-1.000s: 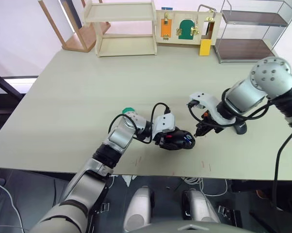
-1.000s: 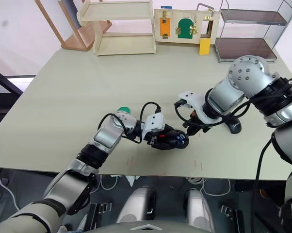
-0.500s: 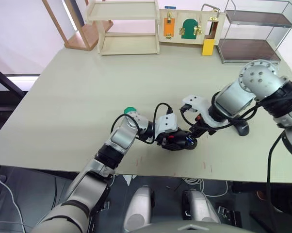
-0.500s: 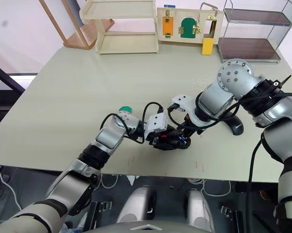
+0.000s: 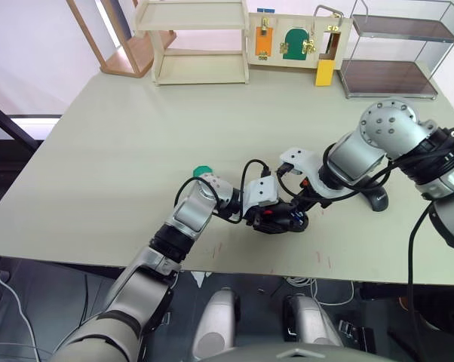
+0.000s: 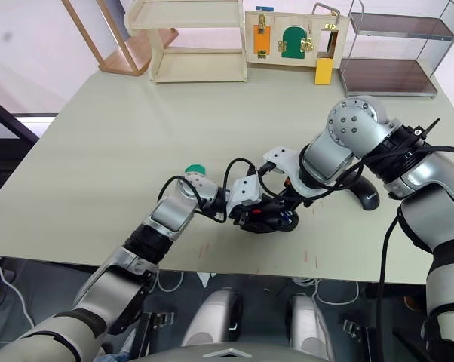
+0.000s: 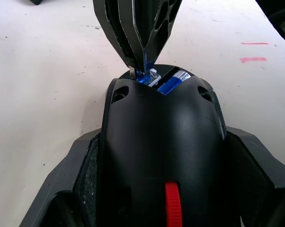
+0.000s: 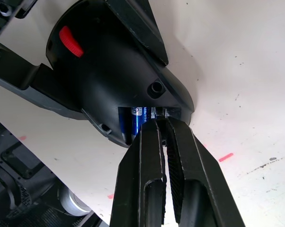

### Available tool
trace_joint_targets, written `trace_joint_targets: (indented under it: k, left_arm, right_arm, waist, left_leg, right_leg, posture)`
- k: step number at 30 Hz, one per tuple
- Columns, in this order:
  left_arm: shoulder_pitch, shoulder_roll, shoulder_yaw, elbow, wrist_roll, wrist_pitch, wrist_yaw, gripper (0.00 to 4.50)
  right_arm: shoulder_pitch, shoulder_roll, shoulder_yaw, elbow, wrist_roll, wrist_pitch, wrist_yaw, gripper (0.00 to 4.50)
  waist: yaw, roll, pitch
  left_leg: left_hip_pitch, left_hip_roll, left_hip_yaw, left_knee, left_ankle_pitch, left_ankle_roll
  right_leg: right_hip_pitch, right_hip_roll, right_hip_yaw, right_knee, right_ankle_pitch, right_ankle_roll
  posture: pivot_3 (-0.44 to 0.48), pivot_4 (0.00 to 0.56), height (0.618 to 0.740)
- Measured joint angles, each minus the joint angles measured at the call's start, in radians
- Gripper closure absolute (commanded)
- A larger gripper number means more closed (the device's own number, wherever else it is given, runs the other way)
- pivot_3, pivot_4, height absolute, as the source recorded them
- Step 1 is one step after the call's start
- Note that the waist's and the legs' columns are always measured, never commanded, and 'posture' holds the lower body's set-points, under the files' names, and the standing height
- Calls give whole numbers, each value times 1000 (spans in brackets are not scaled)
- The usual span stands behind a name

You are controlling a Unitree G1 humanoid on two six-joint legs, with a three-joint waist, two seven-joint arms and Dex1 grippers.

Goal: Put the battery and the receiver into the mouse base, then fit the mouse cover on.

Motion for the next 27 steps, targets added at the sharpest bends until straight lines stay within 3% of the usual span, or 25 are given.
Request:
trace_joint_targets:
  k: [10, 27]
  left_arm:
    - [1, 1, 0, -2, 0, 0, 0, 1532]
    - [9, 8, 0, -20, 6, 14, 6, 1532]
  right_arm:
    - [0, -20, 20, -51, 2, 0, 39, 4500]
    - [9, -20, 16, -121, -172, 0, 180, 4500]
  waist:
    - [0, 0, 0]
    - [0, 0, 0]
  left_leg:
    - [0, 0, 0, 0, 0, 0]
    - [-1, 0, -1, 0, 0, 0]
  right_leg:
    - [0, 0, 0, -1, 0, 0]
    - [0, 0, -1, -2, 0, 0]
  posture:
    - [0, 150, 740]
    - [0, 150, 740]
